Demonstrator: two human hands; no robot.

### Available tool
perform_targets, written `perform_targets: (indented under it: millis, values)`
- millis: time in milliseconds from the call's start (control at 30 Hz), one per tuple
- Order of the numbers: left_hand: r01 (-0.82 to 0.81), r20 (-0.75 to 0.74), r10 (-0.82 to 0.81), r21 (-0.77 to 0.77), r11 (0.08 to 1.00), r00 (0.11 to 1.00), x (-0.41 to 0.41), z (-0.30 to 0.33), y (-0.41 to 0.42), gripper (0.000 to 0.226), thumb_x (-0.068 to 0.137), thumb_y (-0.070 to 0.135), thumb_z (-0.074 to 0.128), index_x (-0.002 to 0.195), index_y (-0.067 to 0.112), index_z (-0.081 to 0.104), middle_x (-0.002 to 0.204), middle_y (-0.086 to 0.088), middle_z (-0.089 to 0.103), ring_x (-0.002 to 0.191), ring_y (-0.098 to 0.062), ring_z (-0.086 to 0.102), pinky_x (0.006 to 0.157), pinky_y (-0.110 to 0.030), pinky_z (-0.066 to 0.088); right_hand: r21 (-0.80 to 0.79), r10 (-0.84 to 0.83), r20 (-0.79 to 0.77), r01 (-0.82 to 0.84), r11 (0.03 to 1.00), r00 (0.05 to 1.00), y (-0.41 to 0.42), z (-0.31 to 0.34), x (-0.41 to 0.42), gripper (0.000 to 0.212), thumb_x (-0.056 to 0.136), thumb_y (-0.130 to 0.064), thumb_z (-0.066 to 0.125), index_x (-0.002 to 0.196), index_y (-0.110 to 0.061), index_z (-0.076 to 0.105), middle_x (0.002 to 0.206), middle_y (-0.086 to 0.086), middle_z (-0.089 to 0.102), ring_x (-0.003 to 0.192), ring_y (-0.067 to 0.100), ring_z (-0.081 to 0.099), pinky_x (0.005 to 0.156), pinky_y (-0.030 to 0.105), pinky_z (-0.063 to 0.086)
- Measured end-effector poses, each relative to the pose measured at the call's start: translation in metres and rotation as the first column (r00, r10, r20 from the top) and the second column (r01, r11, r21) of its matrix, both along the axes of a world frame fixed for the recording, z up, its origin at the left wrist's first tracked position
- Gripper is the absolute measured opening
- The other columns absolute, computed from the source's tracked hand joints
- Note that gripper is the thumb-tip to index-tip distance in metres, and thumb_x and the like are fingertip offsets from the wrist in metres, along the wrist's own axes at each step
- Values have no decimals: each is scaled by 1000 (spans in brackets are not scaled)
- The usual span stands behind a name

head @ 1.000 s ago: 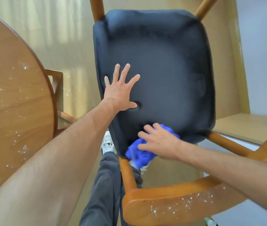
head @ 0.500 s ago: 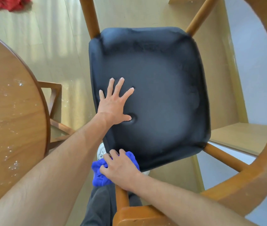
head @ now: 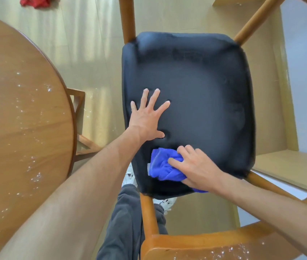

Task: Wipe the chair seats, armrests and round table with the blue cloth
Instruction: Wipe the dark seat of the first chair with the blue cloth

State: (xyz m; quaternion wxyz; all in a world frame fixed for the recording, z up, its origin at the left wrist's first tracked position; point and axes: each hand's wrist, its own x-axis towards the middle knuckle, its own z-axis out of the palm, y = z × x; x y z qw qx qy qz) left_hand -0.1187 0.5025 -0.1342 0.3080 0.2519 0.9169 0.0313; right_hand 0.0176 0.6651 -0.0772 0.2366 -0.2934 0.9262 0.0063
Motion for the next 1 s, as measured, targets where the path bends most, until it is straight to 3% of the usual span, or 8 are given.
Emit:
perform_targets:
  millis: [133, 267, 567, 633, 700, 833, 900, 1000]
  values:
    - [0, 9, 0, 5, 1000, 1000, 0, 0, -1, 106, 72, 56, 74, 150, 39, 5, 158, 0, -23, 144, -33, -23, 113, -64, 13, -81, 217, 103, -209, 975, 971, -98, -13, 24, 25, 75, -26, 64, 98, -27, 57, 95, 1, 51, 81, 22, 51, 62, 30, 42]
    - [2, 3, -2, 19, 1000, 1000, 0, -1, -3, 106, 72, 57, 73, 150, 40, 4, 158, 1, -22, 144, -32, -23, 113, -63, 13, 26, 358, 232, -373, 927, 905, -143, -22, 30, 12, 90, -18, 54, 97, -23, 62, 96, 3, 45, 93, 24, 47, 72, 35, 38]
    - [4, -9, -4, 24, 1000, 1000, 2, -2, -7, 104, 74, 58, 72, 151, 40, 4, 158, 0, -23, 144, -32, -24, 113, -62, 12, -8, 420, 62, -420, 908, 906, 29, -8, 2, 29, 58, -9, 62, 78, -30, 57, 89, 3, 57, 71, 22, 49, 56, 30, 36]
    - [1, -8, -1, 24, 1000, 1000, 3, -2, -6, 105, 74, 58, 71, 151, 39, 2, 158, 0, -25, 144, -32, -24, 114, -62, 11, 75, 302, -3, -301, 951, 953, 83, -1, -14, 39, 57, -1, 67, 86, -26, 63, 91, 9, 60, 70, 28, 53, 55, 34, 43]
    - [2, -10, -2, 19, 1000, 1000, 4, -2, -5, 105, 74, 58, 71, 151, 39, 1, 158, 0, -26, 144, -32, -25, 114, -62, 11, 125, 13, -70, -4, 992, 997, 117, -1, -36, 51, 54, 4, 74, 99, -19, 69, 96, 18, 60, 73, 35, 56, 54, 40, 47]
    - [7, -20, -7, 15, 1000, 1000, 2, -4, -4, 105, 75, 59, 69, 150, 40, 0, 157, 0, -27, 143, -32, -25, 114, -62, 12, 98, -513, -149, 528, 843, 846, 114, -20, -57, 47, 75, -8, 72, 120, -14, 61, 113, 20, 49, 89, 38, 48, 67, 44, 45]
    - [7, -17, -7, 18, 1000, 1000, 2, -4, -5, 106, 74, 59, 70, 150, 40, 0, 157, 1, -26, 144, -32, -25, 113, -62, 13, 26, -585, -153, 595, 803, 796, 93, -25, -40, 44, 72, -6, 73, 115, -11, 63, 108, 21, 50, 85, 39, 48, 65, 45, 47]
    - [-1, -20, 1, 9, 1000, 1000, 3, -4, -6, 106, 73, 59, 71, 150, 40, 0, 157, 1, -26, 144, -31, -25, 113, -62, 13, -55, -382, -76, 378, 924, 921, 59, -19, 2, 49, 54, -5, 77, 101, -15, 67, 96, 17, 57, 72, 35, 53, 54, 38, 48]
